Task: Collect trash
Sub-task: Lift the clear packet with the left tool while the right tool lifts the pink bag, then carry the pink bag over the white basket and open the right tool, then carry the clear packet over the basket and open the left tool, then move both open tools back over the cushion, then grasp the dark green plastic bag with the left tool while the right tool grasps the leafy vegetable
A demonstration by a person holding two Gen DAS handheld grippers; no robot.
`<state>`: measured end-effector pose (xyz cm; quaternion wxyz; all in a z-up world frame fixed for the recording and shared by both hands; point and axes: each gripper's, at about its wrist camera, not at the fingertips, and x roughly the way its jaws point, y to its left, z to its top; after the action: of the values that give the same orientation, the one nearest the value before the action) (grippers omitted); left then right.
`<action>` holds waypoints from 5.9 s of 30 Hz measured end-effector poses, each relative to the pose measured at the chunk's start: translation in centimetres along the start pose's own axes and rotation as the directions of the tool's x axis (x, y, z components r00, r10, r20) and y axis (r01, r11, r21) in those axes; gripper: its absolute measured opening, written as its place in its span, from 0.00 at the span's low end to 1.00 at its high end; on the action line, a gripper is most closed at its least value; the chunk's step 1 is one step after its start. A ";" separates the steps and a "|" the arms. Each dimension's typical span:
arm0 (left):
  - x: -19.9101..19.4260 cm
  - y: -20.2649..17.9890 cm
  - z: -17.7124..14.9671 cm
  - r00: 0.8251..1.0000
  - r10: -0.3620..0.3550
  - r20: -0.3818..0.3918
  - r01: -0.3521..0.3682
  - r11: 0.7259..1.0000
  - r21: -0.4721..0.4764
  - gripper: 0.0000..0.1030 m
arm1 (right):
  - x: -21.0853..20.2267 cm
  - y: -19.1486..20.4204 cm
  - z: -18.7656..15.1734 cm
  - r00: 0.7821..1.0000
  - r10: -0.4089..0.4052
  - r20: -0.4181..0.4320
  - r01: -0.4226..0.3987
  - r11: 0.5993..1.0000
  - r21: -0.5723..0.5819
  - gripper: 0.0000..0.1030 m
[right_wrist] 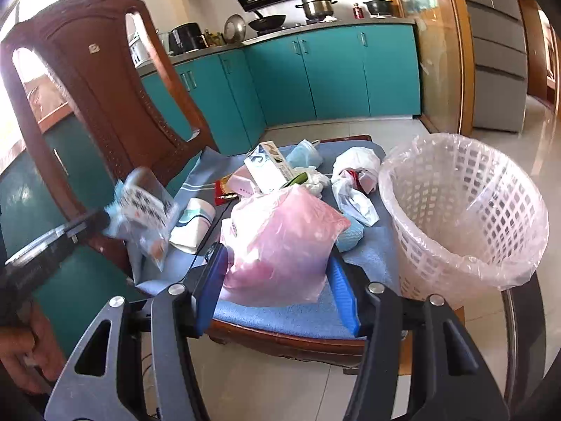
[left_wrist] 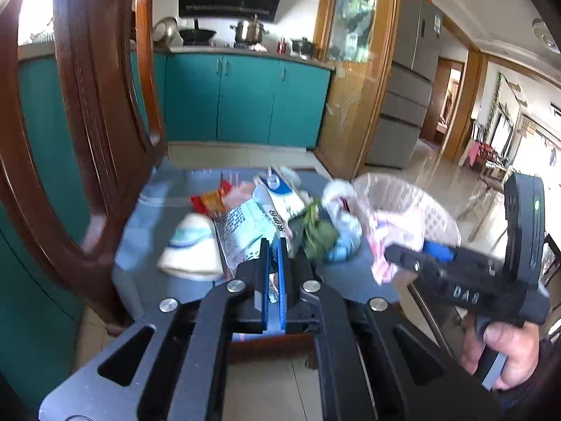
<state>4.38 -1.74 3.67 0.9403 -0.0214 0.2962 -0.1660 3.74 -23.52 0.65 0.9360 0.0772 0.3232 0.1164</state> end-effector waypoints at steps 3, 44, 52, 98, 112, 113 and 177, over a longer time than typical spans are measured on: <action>0.2 -0.7 -0.6 1.000 -0.008 -0.020 0.009 1.000 0.023 0.05 | 0.1 0.6 -0.1 1.000 -0.003 -0.003 0.002 1.000 -0.021 0.54; 0.8 -0.4 -0.9 0.998 0.020 -0.057 -0.019 1.000 0.014 0.06 | 0.7 0.8 -0.8 1.000 0.000 -0.018 -0.001 0.999 -0.041 0.54; 1.0 -0.4 -1.1 0.998 0.024 -0.064 -0.023 1.000 0.021 0.06 | 0.7 0.8 -0.9 1.000 0.000 -0.019 -0.001 0.999 -0.040 0.54; 1.7 -1.3 -1.3 0.998 0.011 -0.065 -0.008 0.999 0.041 0.06 | -3.6 -10.3 5.3 0.927 -0.310 0.212 0.295 0.950 0.099 0.92; 7.9 -12.9 4.4 0.975 -0.220 -0.042 0.224 0.965 0.135 0.06 | -6.3 -13.6 5.3 0.885 -0.373 0.280 0.316 0.921 0.229 0.92; 8.7 -14.0 5.0 0.968 -0.248 -0.041 0.251 0.959 0.131 0.06 | -6.7 -14.4 5.3 0.872 -0.398 0.285 0.329 0.908 0.259 0.92; 2.6 -1.2 -2.5 0.991 0.094 -0.090 -0.091 0.995 0.044 0.94 | -1.7 -1.2 -0.8 0.993 -0.106 0.051 0.107 0.994 -0.022 0.92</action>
<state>4.64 -3.63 0.36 0.9326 0.0187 0.3365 -0.1289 2.12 -25.10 0.72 0.9495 0.0512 0.3020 0.0682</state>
